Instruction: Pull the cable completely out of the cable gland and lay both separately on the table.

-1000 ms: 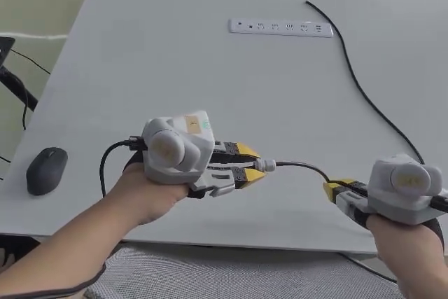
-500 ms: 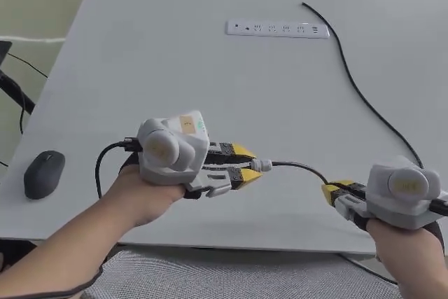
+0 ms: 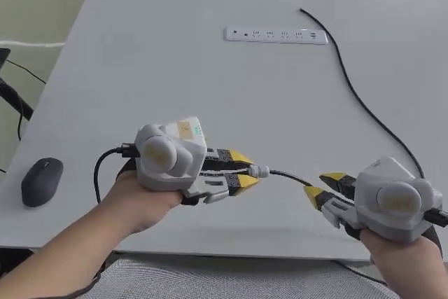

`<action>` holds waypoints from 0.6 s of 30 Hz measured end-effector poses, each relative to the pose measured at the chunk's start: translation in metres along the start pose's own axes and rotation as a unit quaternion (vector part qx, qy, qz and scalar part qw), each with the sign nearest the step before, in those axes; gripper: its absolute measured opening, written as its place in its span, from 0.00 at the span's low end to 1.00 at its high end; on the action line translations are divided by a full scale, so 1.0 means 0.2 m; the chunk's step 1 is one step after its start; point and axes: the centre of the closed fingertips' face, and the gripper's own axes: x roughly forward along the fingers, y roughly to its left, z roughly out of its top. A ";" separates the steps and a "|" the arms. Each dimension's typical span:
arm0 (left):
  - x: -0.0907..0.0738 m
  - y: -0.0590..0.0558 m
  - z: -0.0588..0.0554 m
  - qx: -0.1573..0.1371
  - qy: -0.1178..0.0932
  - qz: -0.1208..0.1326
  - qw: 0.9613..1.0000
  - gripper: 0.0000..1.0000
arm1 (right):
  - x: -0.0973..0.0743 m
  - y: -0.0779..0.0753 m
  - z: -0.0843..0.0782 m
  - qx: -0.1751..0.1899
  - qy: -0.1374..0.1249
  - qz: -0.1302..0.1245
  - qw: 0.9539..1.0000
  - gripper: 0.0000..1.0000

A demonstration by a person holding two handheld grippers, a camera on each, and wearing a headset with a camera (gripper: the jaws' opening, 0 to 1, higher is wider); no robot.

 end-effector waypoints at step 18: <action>0.00 -0.03 0.01 0.006 0.006 -0.003 1.000 0.15 | 0.05 0.25 0.20 -0.206 -0.023 0.055 0.977 0.06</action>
